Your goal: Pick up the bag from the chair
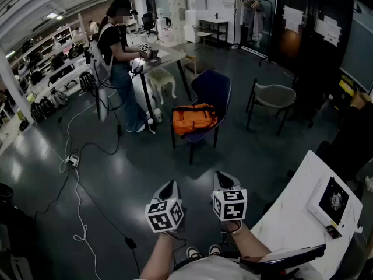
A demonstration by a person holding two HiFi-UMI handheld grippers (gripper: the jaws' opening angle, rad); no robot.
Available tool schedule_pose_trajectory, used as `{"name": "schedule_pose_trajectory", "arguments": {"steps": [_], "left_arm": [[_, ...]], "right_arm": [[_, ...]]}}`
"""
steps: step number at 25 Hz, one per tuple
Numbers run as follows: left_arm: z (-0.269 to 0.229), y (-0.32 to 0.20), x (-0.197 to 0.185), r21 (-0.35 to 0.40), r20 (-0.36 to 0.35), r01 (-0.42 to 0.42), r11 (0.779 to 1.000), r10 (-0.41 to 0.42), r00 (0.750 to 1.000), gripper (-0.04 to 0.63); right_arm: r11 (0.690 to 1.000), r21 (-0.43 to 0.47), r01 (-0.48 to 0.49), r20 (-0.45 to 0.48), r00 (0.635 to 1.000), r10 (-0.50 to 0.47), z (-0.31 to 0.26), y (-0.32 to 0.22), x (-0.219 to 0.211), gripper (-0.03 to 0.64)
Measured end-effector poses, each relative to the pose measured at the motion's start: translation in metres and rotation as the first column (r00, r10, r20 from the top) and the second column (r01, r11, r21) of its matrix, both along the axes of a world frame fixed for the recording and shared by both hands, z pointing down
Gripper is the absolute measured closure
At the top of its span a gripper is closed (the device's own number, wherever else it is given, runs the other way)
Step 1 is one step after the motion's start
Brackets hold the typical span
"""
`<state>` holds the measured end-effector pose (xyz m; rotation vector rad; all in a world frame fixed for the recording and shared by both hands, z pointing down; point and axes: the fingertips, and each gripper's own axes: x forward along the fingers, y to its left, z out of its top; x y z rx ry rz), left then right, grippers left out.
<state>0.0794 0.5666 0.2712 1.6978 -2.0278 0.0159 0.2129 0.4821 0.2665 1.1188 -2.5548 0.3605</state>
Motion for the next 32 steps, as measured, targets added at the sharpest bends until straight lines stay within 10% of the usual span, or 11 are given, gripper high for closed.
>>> {"name": "schedule_pose_trajectory", "arguments": {"steps": [32], "left_arm": [[0.009, -0.005, -0.057, -0.016, 0.011, -0.025, 1.0, 0.025, 1.0, 0.583]], "right_arm": [[0.991, -0.13, -0.017, 0.032, 0.999, 0.021, 0.026, -0.003, -0.05, 0.583]]}}
